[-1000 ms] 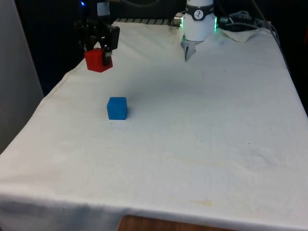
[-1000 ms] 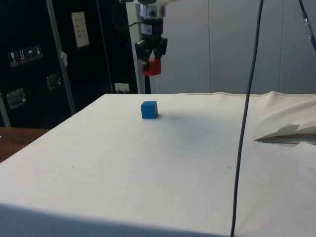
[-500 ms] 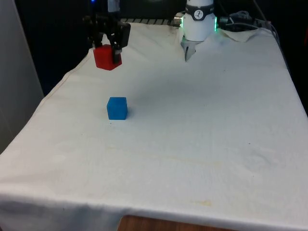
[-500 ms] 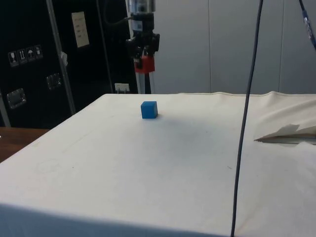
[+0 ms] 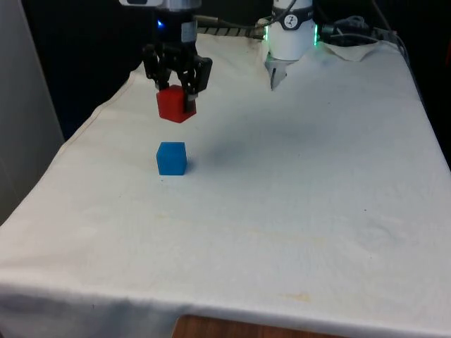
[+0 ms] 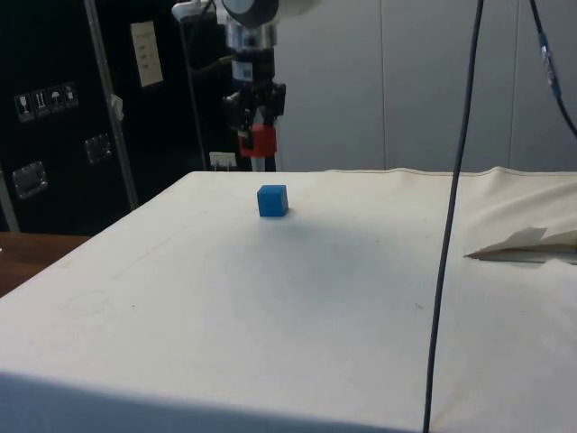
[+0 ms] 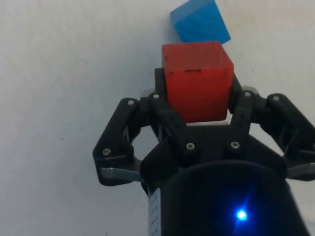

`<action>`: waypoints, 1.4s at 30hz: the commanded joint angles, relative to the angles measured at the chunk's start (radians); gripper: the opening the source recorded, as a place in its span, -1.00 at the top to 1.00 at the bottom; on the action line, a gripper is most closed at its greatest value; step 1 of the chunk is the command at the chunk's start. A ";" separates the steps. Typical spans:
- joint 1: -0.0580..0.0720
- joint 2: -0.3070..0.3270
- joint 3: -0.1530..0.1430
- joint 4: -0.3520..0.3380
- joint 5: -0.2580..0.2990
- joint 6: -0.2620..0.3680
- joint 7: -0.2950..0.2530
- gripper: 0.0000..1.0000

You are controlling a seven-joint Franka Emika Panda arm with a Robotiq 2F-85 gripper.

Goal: Stack the two cubes.

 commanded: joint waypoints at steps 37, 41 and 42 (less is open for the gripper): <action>-0.014 0.108 0.003 -0.034 0.002 0.168 0.046 0.97; -0.018 0.117 0.003 -0.033 0.005 0.173 0.047 0.97; -0.019 0.119 0.003 -0.032 0.005 0.175 0.047 0.97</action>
